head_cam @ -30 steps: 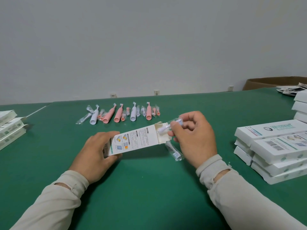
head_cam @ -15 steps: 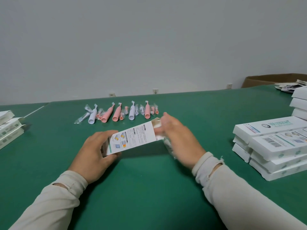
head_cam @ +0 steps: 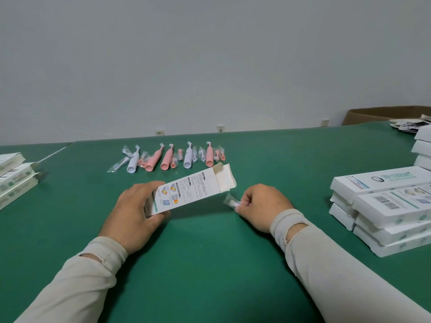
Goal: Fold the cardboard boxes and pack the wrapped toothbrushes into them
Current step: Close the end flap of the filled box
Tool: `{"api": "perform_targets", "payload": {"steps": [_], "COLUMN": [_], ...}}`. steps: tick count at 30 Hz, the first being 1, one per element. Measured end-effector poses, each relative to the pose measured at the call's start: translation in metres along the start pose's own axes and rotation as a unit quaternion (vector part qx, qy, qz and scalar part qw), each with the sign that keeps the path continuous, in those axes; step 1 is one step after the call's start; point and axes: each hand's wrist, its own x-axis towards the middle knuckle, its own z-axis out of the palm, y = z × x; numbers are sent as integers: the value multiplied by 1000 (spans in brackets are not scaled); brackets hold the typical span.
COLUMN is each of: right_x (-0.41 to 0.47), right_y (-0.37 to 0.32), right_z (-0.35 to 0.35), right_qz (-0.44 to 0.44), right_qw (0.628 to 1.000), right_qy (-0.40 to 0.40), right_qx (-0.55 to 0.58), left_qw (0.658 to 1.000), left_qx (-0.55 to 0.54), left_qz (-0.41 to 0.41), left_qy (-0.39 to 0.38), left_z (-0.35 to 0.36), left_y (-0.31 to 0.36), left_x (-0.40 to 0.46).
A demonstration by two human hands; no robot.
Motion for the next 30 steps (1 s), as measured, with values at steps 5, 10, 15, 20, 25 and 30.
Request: {"api": "perform_targets", "payload": {"steps": [5,10,15,20,25,30], "right_x": [-8,-23,-29,-31,-28,-25], "right_y": [7,3,-6,-9,-13,-11], "right_z": [-22,-34,-27,-26,-14,-16], "right_qz": [-46,-183,-152,-168,-165,-135], "right_qw": [975,940,971,969,948,921], "right_qy": [120,154,158,164,161,218], "right_qx": [183,243,96,82,220,292], "left_qw": [1000,999,999,998,998,999], "left_qx": [12,40,47,58,58,47], "left_qz": [-12,-15,-11,12,24,22], "left_qy": [7,11,9,-11,-20,-12], "left_z": [-2,-2,-2,-3,-1,-1], "left_y": [0,1,3,7,8,6], "left_x": [1,0,0,-1,-2,-1]}}
